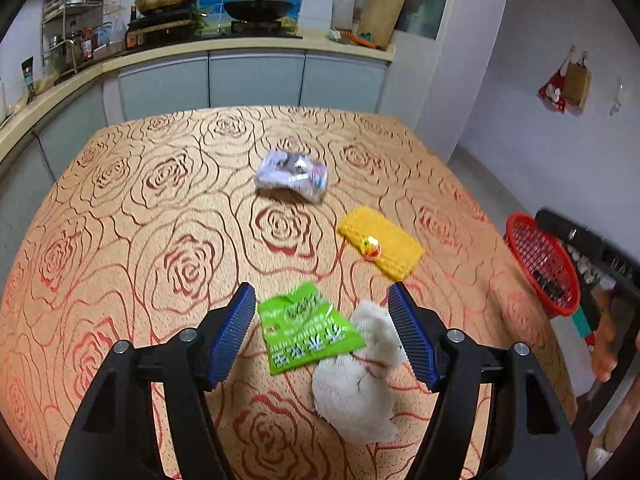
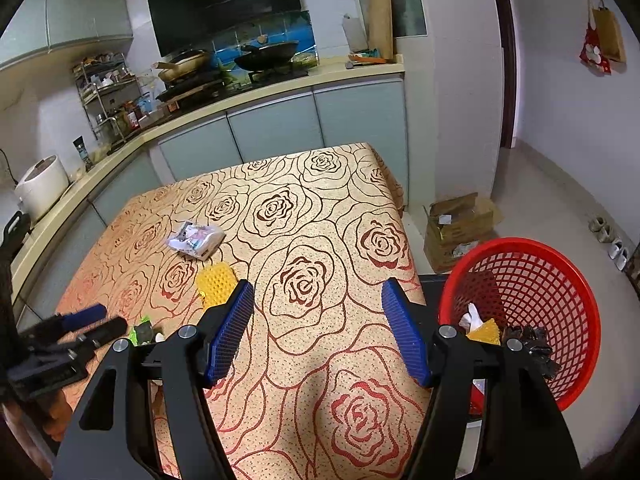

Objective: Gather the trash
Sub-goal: 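Lower the left tool onto the green packet while the right tool nears the yellow foam net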

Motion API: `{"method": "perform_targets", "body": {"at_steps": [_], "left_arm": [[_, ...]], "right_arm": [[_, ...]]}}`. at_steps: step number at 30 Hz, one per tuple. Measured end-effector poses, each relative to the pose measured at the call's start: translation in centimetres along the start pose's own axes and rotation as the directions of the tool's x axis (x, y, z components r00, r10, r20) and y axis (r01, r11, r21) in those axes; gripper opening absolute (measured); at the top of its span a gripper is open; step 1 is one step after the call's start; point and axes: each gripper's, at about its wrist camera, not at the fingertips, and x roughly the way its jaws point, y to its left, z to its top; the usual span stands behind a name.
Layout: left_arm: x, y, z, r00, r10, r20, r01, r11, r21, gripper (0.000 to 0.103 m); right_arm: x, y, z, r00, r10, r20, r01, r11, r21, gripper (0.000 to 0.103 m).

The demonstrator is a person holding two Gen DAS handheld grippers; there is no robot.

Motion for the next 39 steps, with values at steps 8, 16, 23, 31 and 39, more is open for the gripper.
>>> {"method": "perform_targets", "body": {"at_steps": [8, 16, 23, 31, 39], "left_arm": [[0.7, 1.6, -0.8, 0.996, 0.082, -0.022, -0.082, 0.996, -0.020, 0.067], [0.7, 2.6, -1.3, 0.998, 0.052, -0.042, -0.054, 0.997, -0.053, 0.067], [0.9, 1.2, -0.9, 0.999, -0.002, -0.050, 0.001, 1.000, -0.022, 0.067], [1.8, 1.9, -1.3, 0.997, 0.020, -0.075, -0.023, 0.999, -0.037, 0.066], [2.6, 3.9, -1.6, 0.994, 0.051, -0.097, -0.058, 0.996, -0.072, 0.058]], "right_arm": [[-0.2, -0.1, 0.0, 1.000, 0.000, 0.001, 0.000, 1.000, -0.003, 0.065], [-0.1, 0.7, 0.1, 1.000, 0.006, -0.005, -0.006, 1.000, -0.015, 0.065], [0.2, 1.1, 0.3, 1.000, 0.008, -0.007, -0.008, 1.000, -0.025, 0.065], [0.3, 1.0, 0.3, 1.000, -0.001, -0.010, 0.001, 1.000, -0.028, 0.065], [0.7, 1.7, 0.3, 1.000, 0.009, -0.017, -0.009, 0.999, -0.042, 0.064]]}}
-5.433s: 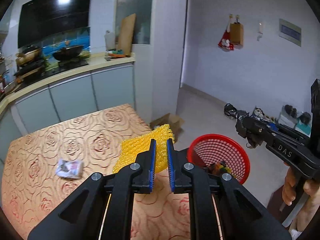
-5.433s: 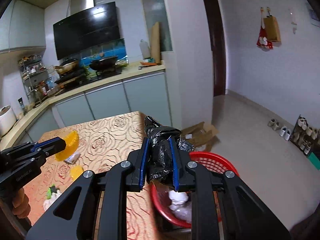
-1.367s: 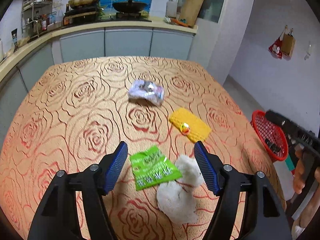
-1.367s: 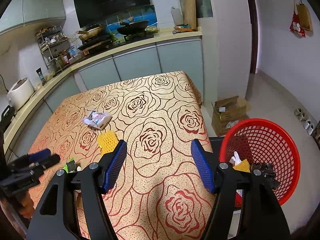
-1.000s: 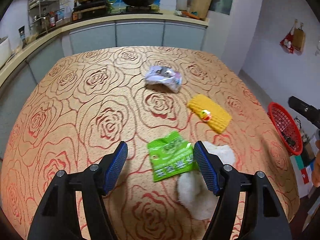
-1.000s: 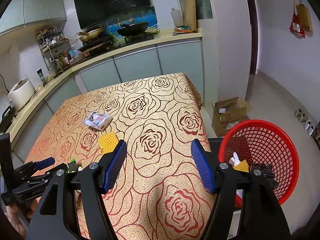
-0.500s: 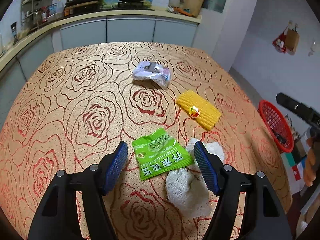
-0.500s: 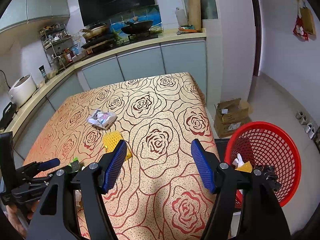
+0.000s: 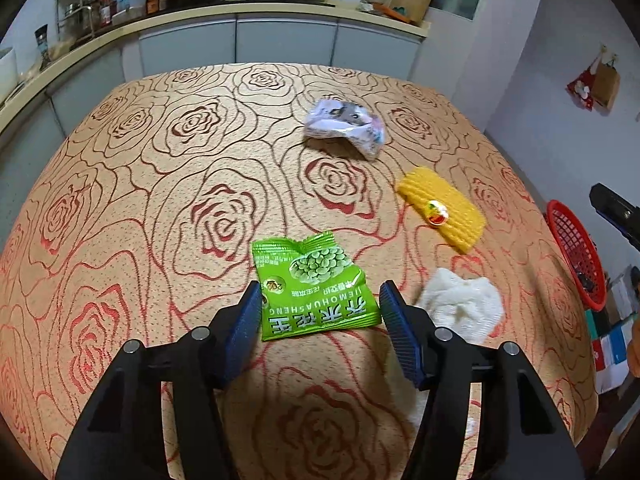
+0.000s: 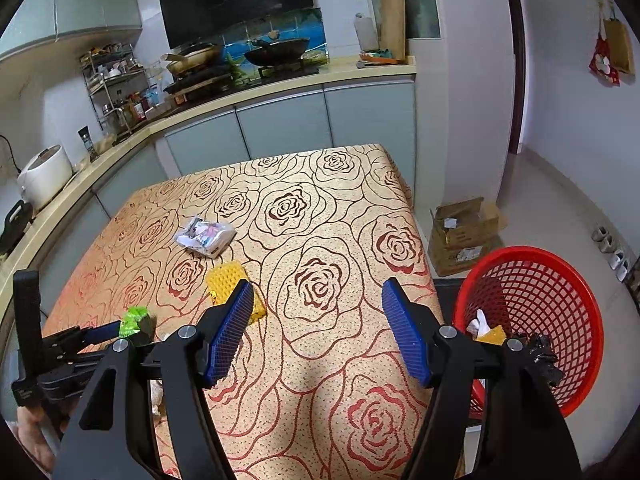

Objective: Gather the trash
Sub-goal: 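Lower the left tool onto the green packet while the right tool nears the yellow foam net, then close the left tool on the green packet while the right tool grasps the yellow foam net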

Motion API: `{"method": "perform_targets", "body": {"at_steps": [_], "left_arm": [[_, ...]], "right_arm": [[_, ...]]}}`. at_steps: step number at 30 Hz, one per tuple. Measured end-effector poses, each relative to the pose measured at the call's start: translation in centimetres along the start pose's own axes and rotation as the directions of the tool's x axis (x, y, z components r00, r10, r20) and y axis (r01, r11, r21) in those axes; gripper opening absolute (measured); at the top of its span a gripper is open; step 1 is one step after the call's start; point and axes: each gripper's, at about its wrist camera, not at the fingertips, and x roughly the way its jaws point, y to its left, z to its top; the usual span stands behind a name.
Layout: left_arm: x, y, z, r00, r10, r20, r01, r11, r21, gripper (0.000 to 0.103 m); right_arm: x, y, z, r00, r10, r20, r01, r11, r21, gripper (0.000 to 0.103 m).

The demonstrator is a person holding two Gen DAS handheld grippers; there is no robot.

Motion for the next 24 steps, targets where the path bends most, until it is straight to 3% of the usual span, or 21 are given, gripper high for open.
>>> {"method": "perform_targets", "body": {"at_steps": [8, 10, 24], "left_arm": [[0.3, 1.0, 0.4, 1.000, 0.016, 0.011, -0.016, 1.000, -0.002, 0.055], [0.4, 1.1, 0.5, 1.000, 0.021, 0.014, -0.021, 1.000, 0.001, 0.045], [-0.3, 1.9, 0.5, 0.997, 0.048, 0.056, -0.048, 0.999, 0.006, 0.040]], "right_arm": [[0.3, 0.3, 0.0, 1.000, 0.000, -0.008, 0.000, 1.000, -0.005, 0.065], [0.5, 0.5, -0.1, 1.000, 0.001, -0.013, -0.001, 1.000, -0.008, 0.065], [1.7, 2.8, -0.8, 0.998, 0.035, -0.050, -0.037, 0.998, -0.045, 0.065]]}}
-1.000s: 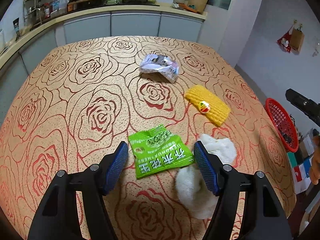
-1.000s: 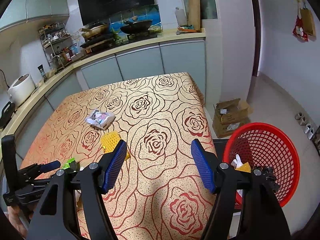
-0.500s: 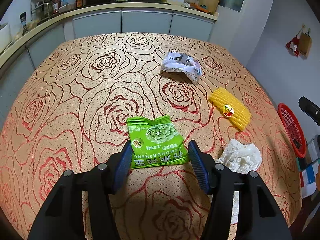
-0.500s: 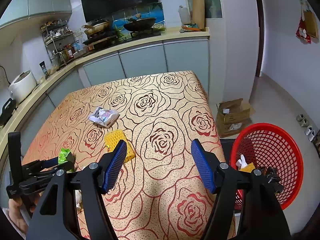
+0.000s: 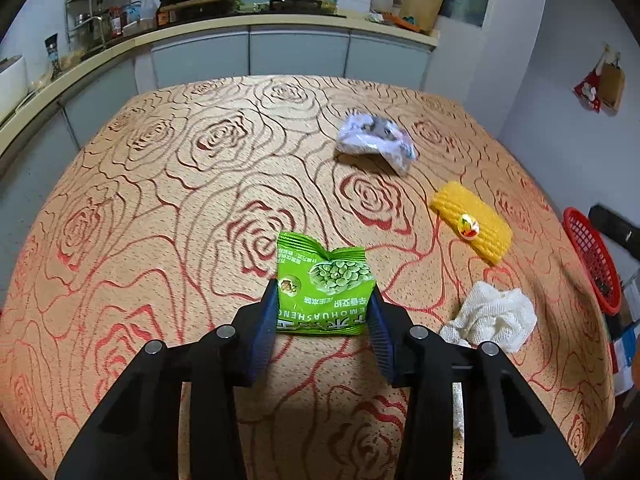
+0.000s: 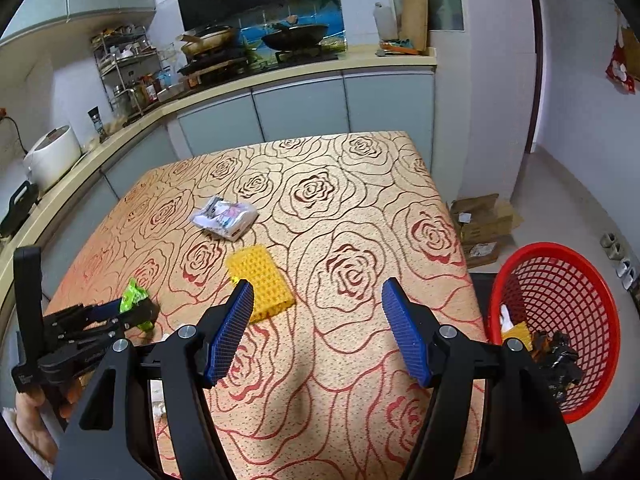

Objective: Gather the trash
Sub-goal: 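Close the left tool on the green packet while the right tool grasps the yellow foam net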

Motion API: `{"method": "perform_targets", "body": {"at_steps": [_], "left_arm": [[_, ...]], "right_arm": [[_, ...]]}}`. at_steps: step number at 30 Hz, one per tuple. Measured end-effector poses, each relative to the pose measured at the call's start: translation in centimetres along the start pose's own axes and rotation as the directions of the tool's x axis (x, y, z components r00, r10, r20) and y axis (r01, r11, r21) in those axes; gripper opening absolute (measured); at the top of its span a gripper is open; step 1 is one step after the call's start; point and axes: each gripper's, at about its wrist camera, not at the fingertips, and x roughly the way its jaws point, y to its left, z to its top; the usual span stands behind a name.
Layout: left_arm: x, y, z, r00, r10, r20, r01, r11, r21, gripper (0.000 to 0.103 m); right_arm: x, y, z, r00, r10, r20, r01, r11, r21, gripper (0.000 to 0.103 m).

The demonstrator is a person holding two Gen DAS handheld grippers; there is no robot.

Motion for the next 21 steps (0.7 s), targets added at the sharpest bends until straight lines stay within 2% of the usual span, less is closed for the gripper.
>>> {"method": "perform_targets", "body": {"at_steps": [13, 21], "left_arm": [[-3.1, 2.0, 1.0, 0.995, 0.046, 0.088, -0.043, 0.998, -0.035, 0.040], [-3.7, 3.2, 0.9, 0.994, 0.055, 0.098, -0.049, 0.997, -0.059, 0.040]], "right_arm": [[2.9, 2.7, 0.2, 0.998, 0.049, -0.045, -0.052, 0.997, -0.059, 0.064], [6.2, 4.3, 0.2, 0.993, 0.050, -0.109, -0.062, 0.992, -0.110, 0.064]]}}
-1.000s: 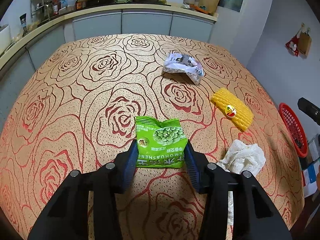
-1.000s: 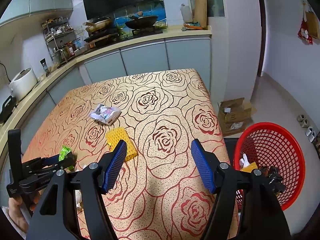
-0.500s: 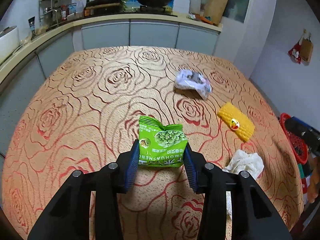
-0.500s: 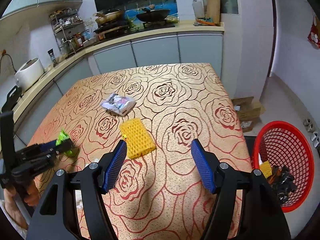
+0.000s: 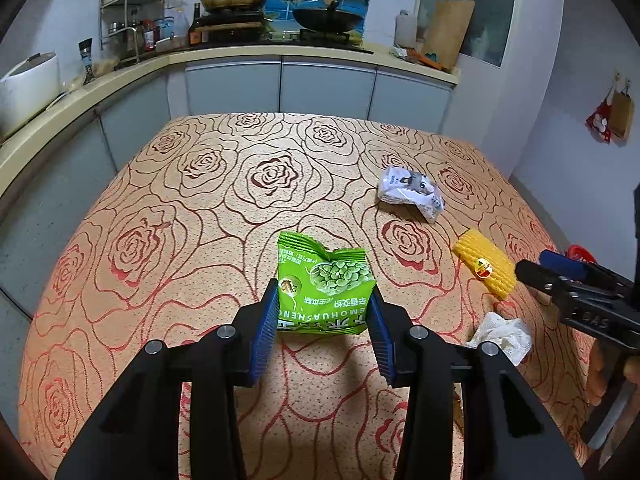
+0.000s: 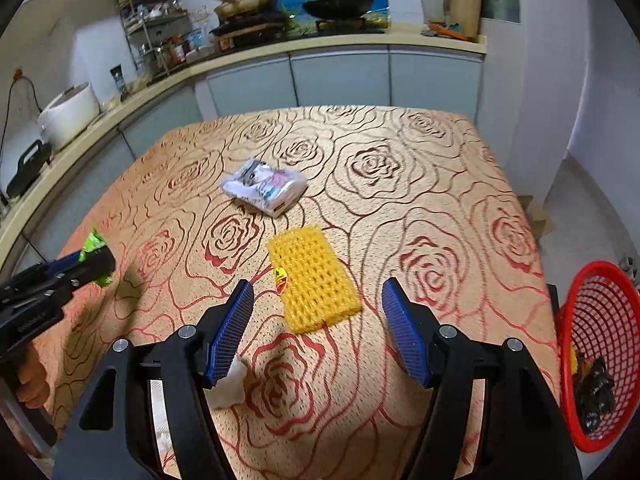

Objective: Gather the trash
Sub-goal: 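Close the left tool on the green packet while the right tool grasps the yellow foam net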

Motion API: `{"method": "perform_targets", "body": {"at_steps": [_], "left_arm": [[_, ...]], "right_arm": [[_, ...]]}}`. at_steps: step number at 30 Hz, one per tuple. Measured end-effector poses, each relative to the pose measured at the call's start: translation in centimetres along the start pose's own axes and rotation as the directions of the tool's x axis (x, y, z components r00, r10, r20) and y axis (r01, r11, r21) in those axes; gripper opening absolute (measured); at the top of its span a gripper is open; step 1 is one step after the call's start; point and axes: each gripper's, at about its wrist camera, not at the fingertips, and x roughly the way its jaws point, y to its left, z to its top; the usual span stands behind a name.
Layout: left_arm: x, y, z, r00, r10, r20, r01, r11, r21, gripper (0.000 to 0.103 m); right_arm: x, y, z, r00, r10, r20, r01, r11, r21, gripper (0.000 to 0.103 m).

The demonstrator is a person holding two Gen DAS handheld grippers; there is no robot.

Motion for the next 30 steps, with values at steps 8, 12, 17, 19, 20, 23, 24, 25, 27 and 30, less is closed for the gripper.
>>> {"method": "perform_targets", "body": {"at_steps": [8, 12, 17, 19, 20, 23, 24, 25, 27, 30], "left_arm": [[0.0, 1.0, 0.1, 1.000, 0.009, 0.006, -0.009, 1.000, -0.015, 0.040], [-0.2, 1.3, 0.1, 1.000, 0.012, 0.008, -0.012, 1.000, -0.021, 0.040], [-0.2, 1.8, 0.2, 1.000, 0.016, 0.005, -0.016, 0.999, -0.035, 0.040], [-0.2, 1.9, 0.1, 1.000, 0.014, 0.001, -0.014, 0.999, -0.043, 0.040], [-0.2, 2.0, 0.1, 1.000, 0.015, 0.001, -0.015, 0.999, -0.046, 0.040], [-0.2, 2.0, 0.1, 1.000, 0.018, 0.001, -0.018, 0.999, -0.047, 0.040], [-0.3, 2.0, 0.1, 1.000, 0.019, 0.002, -0.019, 0.999, -0.047, 0.040], [-0.4, 2.0, 0.1, 1.000, 0.021, 0.005, -0.020, 0.999, -0.045, 0.040], [-0.6, 1.9, 0.2, 1.000, 0.023, 0.010, -0.023, 0.999, -0.043, 0.040], [-0.9, 1.8, 0.3, 1.000, 0.027, 0.016, -0.026, 0.999, -0.037, 0.040]], "right_arm": [[2.4, 0.4, 0.5, 0.999, -0.010, -0.040, 0.009, 1.000, -0.018, 0.064], [3.2, 0.7, 0.3, 0.998, -0.011, -0.060, 0.010, 1.000, -0.029, 0.062], [4.0, 0.3, 0.3, 0.996, 0.003, -0.085, -0.004, 1.000, -0.012, 0.059], [4.0, 0.4, 0.3, 0.997, -0.010, -0.080, 0.009, 1.000, -0.020, 0.053], [4.0, 0.3, 0.3, 0.997, -0.010, -0.080, 0.008, 1.000, -0.019, 0.051], [4.0, 0.1, 0.4, 0.997, -0.007, -0.078, 0.006, 1.000, -0.016, 0.040], [4.0, 0.1, 0.4, 0.997, -0.006, -0.077, 0.005, 1.000, -0.015, 0.034], [4.0, 0.1, 0.4, 0.997, -0.005, -0.076, 0.004, 1.000, -0.016, 0.030], [3.8, 0.3, 0.4, 0.998, -0.008, -0.066, 0.007, 1.000, -0.025, 0.025], [3.3, 0.7, 0.3, 0.999, -0.007, -0.050, 0.006, 0.999, -0.038, 0.022]]}}
